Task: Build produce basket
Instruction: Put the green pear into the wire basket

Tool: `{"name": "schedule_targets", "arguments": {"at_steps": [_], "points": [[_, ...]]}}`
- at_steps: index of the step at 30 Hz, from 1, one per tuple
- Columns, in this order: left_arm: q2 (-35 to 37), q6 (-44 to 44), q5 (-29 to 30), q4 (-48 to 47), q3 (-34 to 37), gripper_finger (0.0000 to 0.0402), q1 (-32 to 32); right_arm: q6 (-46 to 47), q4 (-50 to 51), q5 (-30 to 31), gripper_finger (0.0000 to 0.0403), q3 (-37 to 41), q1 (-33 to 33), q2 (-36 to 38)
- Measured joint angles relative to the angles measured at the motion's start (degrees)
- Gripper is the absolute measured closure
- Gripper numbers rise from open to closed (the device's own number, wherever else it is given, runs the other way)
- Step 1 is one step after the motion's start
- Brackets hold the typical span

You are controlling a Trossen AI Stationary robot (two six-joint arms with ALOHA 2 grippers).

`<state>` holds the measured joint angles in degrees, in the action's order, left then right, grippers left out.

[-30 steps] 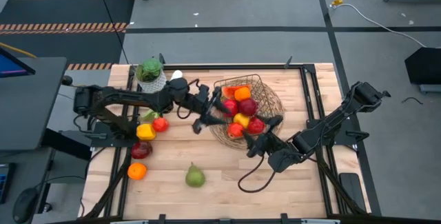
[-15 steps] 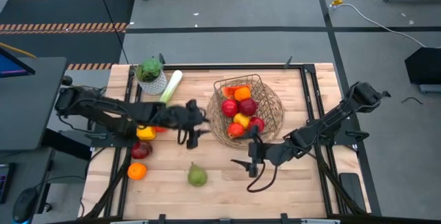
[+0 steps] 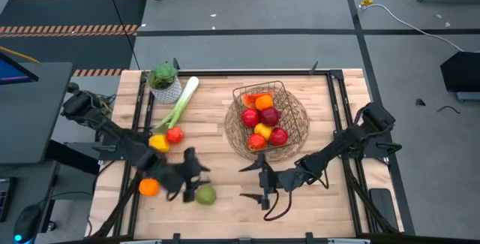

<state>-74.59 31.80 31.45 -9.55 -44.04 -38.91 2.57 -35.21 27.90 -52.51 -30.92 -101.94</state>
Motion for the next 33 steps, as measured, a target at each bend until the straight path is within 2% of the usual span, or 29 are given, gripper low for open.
{"name": "schedule_targets", "arguments": {"at_steps": [5,10,12,18,24,33], "points": [[0.0,9.57,11.66,0.09,2.24,0.0212,-11.39,-0.73,-8.52,-3.81,0.0028,-0.52,-0.44,-5.68],[-0.04,18.82,23.0,3.9,7.02,0.0211,-18.25,-2.57,-7.41,-4.03,0.0028,-7.11,-0.42,-12.34],[-0.04,22.73,25.3,6.88,9.0,0.0212,-19.78,-3.14,-6.45,-4.03,0.0028,-10.21,-0.42,-14.74],[-1.68,30.68,25.5,9.69,12.33,0.0215,-22.14,-3.8,-0.27,-4.04,0.0028,-18.59,-0.42,-19.91],[-8.65,36.86,25.33,12.32,12.58,0.0208,-21.48,-3.82,0.16,-3.9,0.0028,-23.41,0.64,-25.44],[-15.75,34.91,23.42,17.53,12.51,0.0207,-21.06,-3.82,-0.78,1.45,0.0028,-24.44,2.12,-28.39]]}}
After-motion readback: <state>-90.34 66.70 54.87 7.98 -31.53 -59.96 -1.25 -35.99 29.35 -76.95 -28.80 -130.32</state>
